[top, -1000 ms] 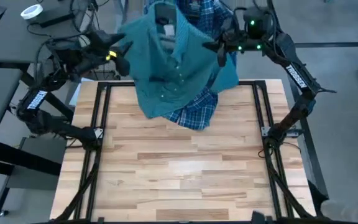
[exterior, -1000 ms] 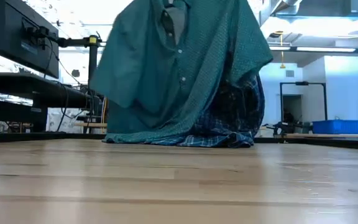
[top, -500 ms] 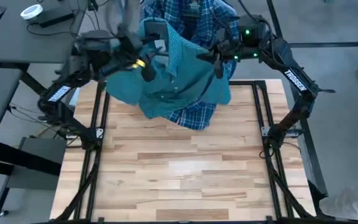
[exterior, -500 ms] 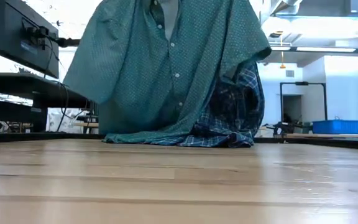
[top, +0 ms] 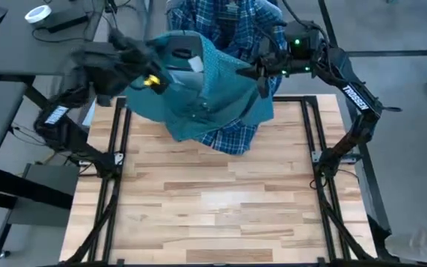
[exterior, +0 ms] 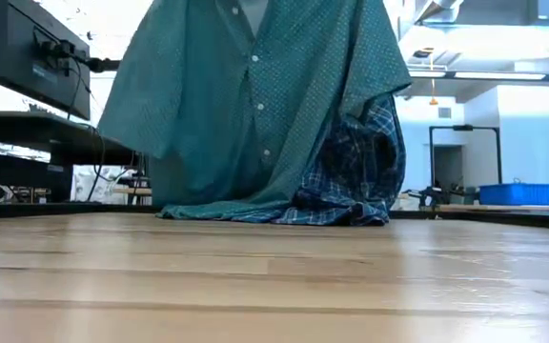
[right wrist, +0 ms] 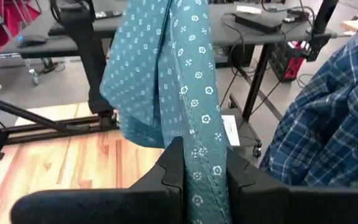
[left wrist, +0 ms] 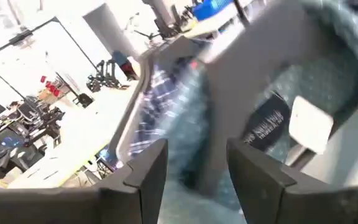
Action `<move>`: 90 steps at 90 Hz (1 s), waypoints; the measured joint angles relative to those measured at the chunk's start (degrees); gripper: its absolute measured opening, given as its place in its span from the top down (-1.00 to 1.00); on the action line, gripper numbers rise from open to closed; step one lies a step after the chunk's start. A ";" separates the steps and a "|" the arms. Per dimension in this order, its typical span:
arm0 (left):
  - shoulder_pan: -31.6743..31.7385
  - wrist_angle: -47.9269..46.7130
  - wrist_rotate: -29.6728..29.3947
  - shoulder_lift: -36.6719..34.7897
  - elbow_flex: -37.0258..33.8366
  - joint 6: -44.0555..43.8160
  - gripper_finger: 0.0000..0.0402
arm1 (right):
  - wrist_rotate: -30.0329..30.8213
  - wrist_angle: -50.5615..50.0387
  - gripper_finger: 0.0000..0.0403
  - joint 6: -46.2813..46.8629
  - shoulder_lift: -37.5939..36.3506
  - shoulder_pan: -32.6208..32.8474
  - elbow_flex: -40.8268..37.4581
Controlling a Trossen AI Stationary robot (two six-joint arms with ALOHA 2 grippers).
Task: Hang clothes
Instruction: Unhang the green polo shirt from the hanger rack
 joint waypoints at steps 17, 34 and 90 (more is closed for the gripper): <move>2.71 -0.90 4.46 -0.78 -0.15 -2.64 0.25 | -0.04 0.79 0.86 -0.72 -0.04 0.26 0.00; -0.62 0.03 10.87 -0.26 -0.15 -2.48 0.25 | -0.08 0.46 0.86 -0.87 -0.01 -0.46 0.00; 2.78 -4.88 16.30 0.32 -1.86 -3.64 0.25 | 0.11 0.66 0.86 -0.68 -0.01 1.25 0.00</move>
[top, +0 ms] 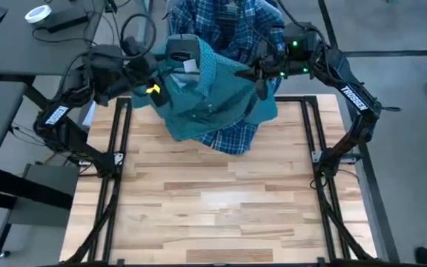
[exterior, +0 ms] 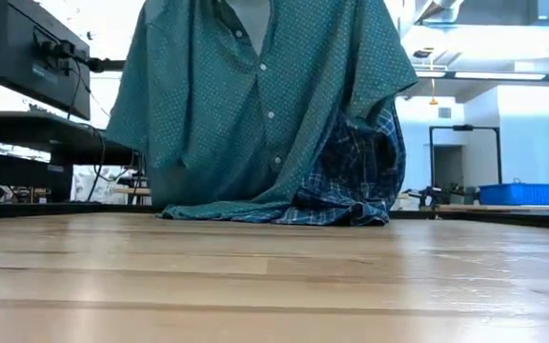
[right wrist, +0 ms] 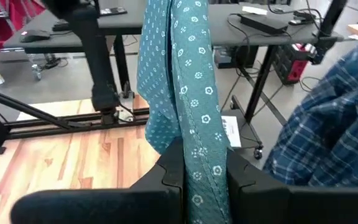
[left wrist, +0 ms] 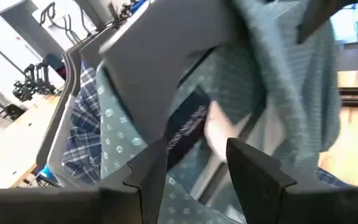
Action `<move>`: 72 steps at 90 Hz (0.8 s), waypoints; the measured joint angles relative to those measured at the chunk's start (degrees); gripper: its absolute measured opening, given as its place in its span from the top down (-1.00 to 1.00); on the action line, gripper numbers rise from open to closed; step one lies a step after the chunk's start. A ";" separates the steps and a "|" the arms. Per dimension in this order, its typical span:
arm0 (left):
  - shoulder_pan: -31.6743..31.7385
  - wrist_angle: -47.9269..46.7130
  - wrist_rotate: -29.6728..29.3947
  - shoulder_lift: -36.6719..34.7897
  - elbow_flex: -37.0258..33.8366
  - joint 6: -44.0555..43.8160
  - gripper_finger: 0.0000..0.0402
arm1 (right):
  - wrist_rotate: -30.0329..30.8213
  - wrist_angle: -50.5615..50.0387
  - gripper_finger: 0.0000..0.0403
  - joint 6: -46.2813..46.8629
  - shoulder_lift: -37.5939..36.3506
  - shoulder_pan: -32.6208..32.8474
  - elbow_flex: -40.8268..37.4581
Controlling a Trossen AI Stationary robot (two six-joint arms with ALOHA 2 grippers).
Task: Hang clothes
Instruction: Unhang the green polo shirt from the hanger rack
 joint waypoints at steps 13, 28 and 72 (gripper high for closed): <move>0.26 0.74 -5.15 0.04 0.10 3.34 0.25 | 0.33 0.18 0.86 0.08 0.00 0.59 0.00; 0.61 1.04 -6.80 0.01 0.13 4.48 0.25 | 0.03 -0.17 0.86 0.20 0.00 0.74 0.00; 3.72 -0.34 9.00 2.03 0.24 1.66 0.31 | -2.50 -0.28 0.80 -0.85 0.25 2.55 0.00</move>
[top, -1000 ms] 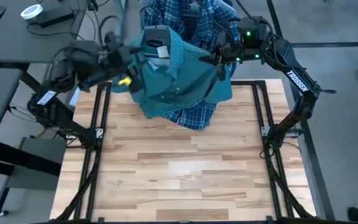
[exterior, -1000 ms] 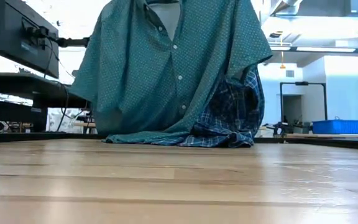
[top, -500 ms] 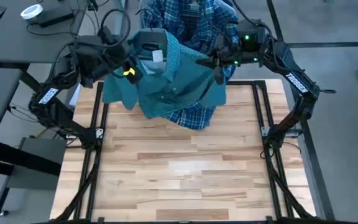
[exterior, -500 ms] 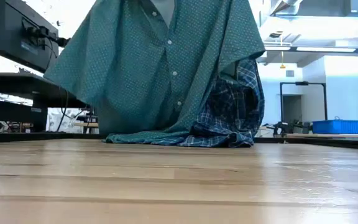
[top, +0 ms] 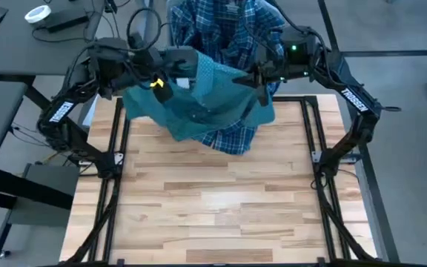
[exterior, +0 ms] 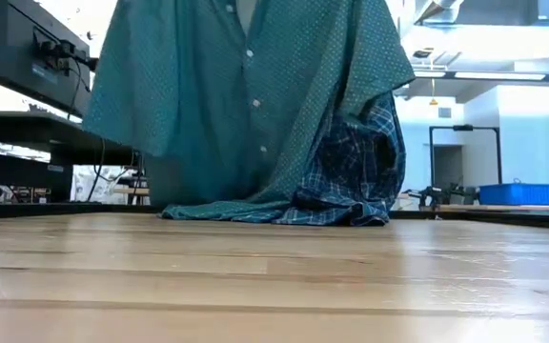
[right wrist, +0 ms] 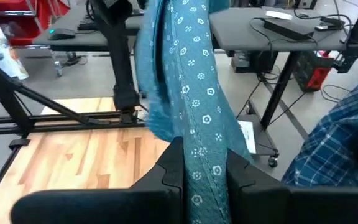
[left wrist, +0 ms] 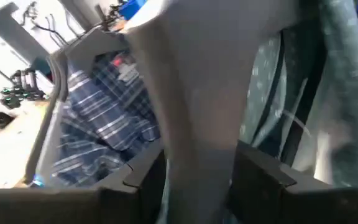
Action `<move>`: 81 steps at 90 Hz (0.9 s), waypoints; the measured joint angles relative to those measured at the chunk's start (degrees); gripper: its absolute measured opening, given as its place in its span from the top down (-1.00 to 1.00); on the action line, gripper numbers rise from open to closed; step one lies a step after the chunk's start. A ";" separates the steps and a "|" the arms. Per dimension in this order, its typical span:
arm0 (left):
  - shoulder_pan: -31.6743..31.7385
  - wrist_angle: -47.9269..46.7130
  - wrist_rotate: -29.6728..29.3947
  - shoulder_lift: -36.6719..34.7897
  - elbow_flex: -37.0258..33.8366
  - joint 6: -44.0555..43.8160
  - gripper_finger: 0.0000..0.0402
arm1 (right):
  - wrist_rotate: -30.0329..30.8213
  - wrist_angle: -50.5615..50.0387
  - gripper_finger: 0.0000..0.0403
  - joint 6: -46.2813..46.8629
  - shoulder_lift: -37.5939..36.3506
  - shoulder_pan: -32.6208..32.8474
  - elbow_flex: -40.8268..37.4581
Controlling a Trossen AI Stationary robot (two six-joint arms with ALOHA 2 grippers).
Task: Hang clothes
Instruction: Unhang the green polo shirt from the hanger rack
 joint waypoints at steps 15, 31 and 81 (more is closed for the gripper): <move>-0.19 -1.90 3.00 1.03 -0.17 1.42 0.83 | 0.99 1.80 0.46 -0.07 0.17 0.12 0.12; -0.64 -2.18 2.89 1.02 -0.17 1.81 0.92 | 2.67 -2.29 0.25 0.25 -0.01 -2.50 0.22; -0.98 -9.82 1.29 -0.74 -0.41 0.45 0.94 | 1.99 -13.69 0.92 -7.56 1.98 -9.22 -4.99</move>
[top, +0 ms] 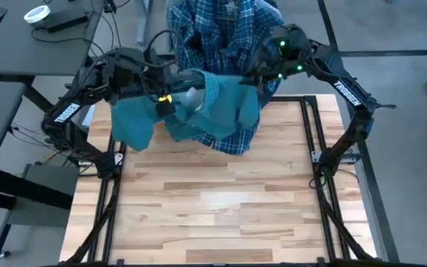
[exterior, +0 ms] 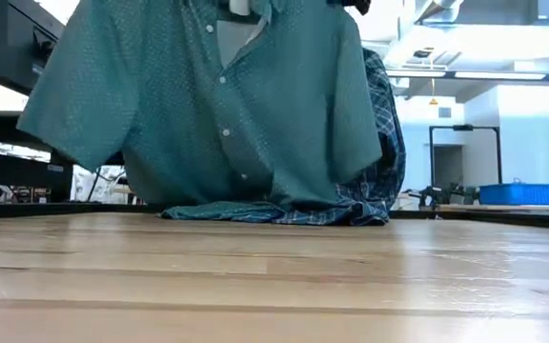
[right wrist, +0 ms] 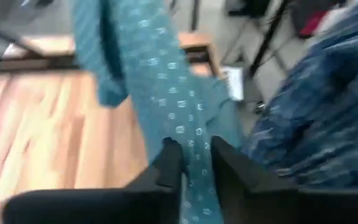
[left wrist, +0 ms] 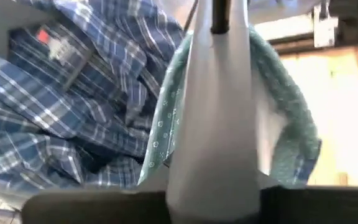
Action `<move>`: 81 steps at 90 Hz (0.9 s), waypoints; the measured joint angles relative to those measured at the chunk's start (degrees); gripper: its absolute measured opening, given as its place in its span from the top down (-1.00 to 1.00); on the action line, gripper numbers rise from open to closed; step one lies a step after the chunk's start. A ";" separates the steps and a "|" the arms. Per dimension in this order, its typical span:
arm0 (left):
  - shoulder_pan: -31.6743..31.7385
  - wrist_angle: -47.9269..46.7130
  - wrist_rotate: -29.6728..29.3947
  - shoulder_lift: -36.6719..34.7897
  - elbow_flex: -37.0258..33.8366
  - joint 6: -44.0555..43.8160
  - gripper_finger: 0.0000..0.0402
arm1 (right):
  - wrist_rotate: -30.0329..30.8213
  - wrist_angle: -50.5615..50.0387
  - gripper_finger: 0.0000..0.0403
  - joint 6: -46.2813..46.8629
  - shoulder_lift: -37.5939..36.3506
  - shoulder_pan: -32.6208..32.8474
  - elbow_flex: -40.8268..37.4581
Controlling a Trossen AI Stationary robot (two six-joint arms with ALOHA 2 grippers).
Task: Hang clothes
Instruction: Unhang the green polo shirt from the hanger rack
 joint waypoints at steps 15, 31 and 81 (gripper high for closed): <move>0.11 -1.62 -0.11 -2.68 0.69 -1.60 0.98 | -1.89 -1.65 1.00 0.59 -0.46 -3.92 -6.66; -0.07 -2.97 2.20 -4.66 0.65 -2.09 0.98 | -4.83 1.20 1.00 -0.40 -0.72 -6.81 -10.91; 0.97 -21.92 13.16 -6.91 1.11 -8.60 0.99 | -10.06 5.41 0.99 3.96 -0.90 -12.66 -12.35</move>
